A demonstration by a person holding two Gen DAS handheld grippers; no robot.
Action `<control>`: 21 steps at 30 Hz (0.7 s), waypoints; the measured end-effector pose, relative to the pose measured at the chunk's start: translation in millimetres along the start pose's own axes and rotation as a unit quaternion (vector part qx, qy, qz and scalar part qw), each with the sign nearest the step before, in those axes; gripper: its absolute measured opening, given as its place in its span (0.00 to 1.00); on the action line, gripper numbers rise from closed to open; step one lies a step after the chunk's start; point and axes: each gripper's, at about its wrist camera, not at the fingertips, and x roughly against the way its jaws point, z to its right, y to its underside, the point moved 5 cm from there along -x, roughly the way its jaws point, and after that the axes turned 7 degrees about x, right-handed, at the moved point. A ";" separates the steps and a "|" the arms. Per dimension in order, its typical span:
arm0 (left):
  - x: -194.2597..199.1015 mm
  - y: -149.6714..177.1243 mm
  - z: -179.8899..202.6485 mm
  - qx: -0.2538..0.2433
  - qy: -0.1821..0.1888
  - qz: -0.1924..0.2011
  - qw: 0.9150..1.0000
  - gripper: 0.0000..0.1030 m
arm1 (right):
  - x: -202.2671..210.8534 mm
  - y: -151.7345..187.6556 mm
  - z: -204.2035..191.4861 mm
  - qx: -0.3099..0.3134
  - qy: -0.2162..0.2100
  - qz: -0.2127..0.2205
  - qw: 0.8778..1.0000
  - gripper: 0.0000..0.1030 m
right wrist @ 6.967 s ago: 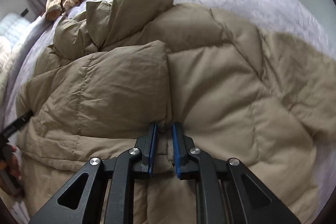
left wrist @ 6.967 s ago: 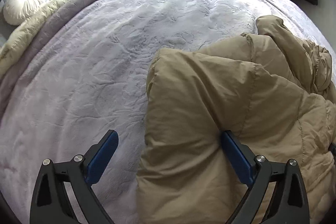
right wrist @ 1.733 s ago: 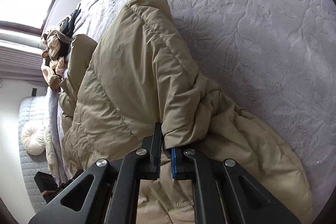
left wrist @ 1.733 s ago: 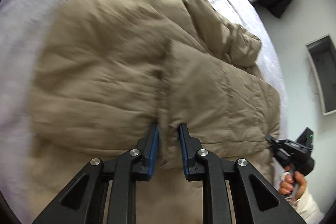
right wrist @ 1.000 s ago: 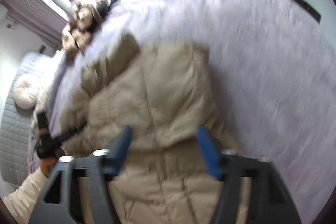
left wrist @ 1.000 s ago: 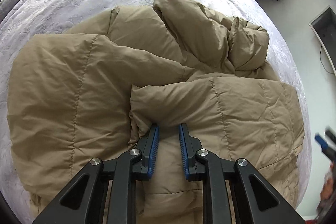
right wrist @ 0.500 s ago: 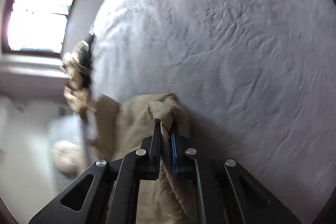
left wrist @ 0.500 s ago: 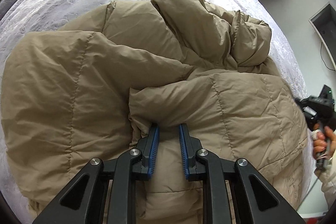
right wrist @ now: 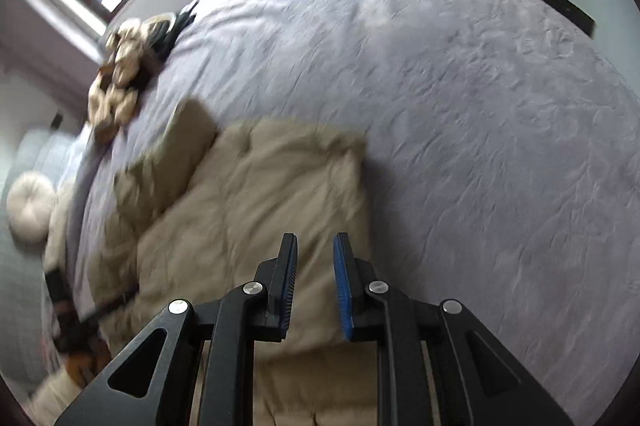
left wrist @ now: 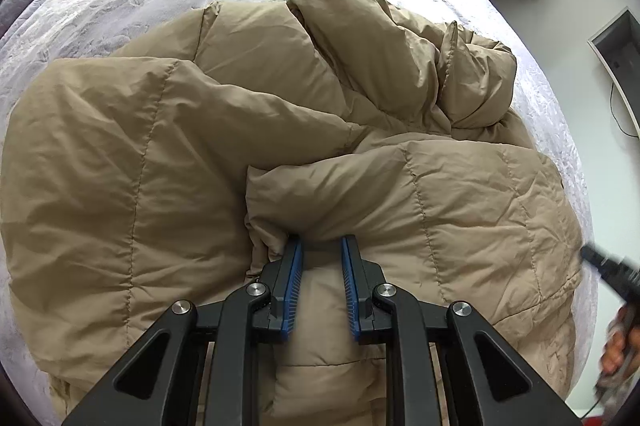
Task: Fold large clothes
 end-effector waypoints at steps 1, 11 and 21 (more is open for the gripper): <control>-0.4 0.6 0.4 -0.002 0.001 0.000 1.000 0.21 | -2.5 9.6 4.0 0.010 0.006 -0.011 1.000 0.18; 18.0 2.5 8.6 -0.019 -0.039 0.010 0.999 0.21 | -36.7 32.9 18.3 0.010 0.045 -0.042 0.998 0.09; 77.7 58.3 -19.2 0.015 -0.082 0.009 0.996 0.21 | 17.4 69.6 14.8 -0.003 0.035 -0.036 0.999 0.13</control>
